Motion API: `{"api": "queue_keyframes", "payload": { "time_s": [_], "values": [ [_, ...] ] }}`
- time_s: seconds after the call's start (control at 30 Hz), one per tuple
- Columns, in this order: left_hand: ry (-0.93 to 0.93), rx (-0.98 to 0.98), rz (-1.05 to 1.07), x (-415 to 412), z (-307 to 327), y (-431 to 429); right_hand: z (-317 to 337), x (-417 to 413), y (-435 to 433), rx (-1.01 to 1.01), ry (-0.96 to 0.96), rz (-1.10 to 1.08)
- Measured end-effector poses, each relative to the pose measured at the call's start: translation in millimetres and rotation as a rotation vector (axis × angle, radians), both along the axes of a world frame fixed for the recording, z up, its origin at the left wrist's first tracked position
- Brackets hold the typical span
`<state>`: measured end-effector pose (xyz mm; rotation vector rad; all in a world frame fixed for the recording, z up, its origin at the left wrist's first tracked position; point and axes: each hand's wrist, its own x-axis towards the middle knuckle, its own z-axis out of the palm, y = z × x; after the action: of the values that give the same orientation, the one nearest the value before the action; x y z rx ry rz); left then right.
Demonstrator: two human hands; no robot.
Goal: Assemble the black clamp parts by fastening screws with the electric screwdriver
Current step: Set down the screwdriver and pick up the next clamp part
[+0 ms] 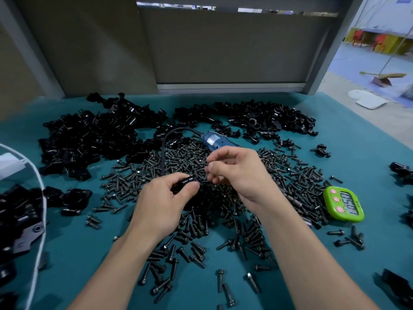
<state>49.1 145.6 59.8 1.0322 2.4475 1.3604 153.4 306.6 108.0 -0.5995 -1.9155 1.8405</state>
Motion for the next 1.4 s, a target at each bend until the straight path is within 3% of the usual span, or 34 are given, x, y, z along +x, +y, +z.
{"api": "queue_keyframes", "payload": {
  "time_s": [0.1,0.23,0.5,1.1,1.4],
  "values": [
    [-0.006,-0.014,-0.019,-2.3,-3.3,0.9,-10.5,-9.7,-5.5,-0.129,0.087,-0.007],
    [-0.013,0.03,-0.077,-3.1,-2.5,4.1,-21.4,-9.1,-10.8,-0.16,0.155,-0.021],
    [-0.056,0.124,-0.091,-5.4,-4.2,4.9,-29.4,-5.7,-10.3,0.169,0.061,-0.062],
    [-0.068,0.139,-0.161,-3.9,-1.1,2.6,-32.2,-6.2,-8.7,0.269,0.038,0.062],
    [-0.068,0.129,-0.176,0.6,-0.2,0.5,-33.1,-11.1,-24.2,0.617,-0.184,-0.064]
  ]
}}
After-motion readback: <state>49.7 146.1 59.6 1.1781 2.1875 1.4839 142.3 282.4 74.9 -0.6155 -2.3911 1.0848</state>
